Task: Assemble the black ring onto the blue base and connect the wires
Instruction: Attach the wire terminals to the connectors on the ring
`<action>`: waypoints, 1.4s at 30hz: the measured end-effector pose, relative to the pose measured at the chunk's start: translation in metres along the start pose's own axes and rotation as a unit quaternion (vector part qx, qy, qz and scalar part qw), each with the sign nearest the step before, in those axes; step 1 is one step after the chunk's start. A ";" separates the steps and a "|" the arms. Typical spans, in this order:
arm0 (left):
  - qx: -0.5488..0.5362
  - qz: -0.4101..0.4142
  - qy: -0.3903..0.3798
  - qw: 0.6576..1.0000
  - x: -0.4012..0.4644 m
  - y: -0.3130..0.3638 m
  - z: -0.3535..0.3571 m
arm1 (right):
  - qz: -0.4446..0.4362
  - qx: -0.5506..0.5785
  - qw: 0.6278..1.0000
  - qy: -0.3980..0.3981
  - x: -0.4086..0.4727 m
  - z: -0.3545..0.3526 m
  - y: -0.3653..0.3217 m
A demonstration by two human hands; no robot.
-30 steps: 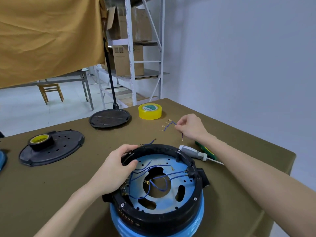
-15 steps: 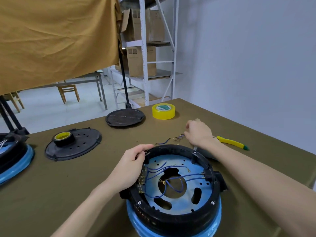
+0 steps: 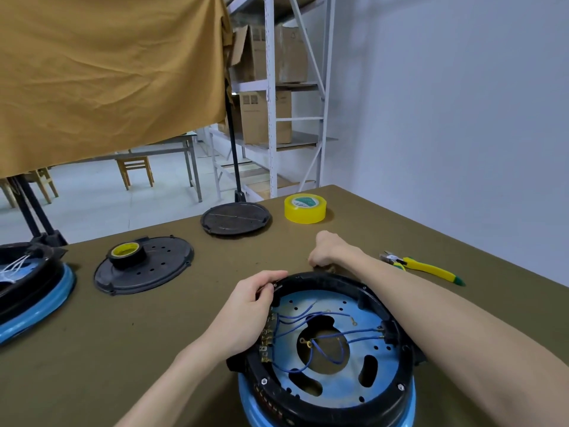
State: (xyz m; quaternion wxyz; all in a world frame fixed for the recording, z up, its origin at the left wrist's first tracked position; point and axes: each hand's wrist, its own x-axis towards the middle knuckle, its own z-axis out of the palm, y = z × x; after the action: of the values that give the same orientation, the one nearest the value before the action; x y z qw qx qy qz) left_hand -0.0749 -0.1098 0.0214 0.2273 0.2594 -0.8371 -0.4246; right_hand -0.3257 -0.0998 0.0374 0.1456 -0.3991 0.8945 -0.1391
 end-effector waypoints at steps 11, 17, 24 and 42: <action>0.011 0.010 0.003 1.000 -0.001 0.002 -0.002 | -0.232 0.370 0.900 0.002 -0.088 -0.029 0.002; 0.017 0.006 -0.014 1.000 0.000 0.002 -0.005 | -0.294 0.504 0.796 -0.160 -0.148 -0.040 0.012; 0.070 0.058 0.024 0.996 -0.008 0.011 -0.008 | -0.284 0.566 0.726 -0.270 -0.166 -0.041 0.019; -0.223 0.205 -0.014 0.953 -0.030 0.063 -0.021 | -0.317 0.565 0.753 -0.113 -0.195 -0.031 0.018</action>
State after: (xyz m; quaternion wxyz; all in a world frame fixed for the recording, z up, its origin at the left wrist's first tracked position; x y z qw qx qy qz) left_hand -0.0551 -0.0719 0.0798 0.3498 0.0197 -0.7596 -0.5480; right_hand -0.2243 0.0633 0.0885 0.3919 -0.5174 0.4524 -0.6117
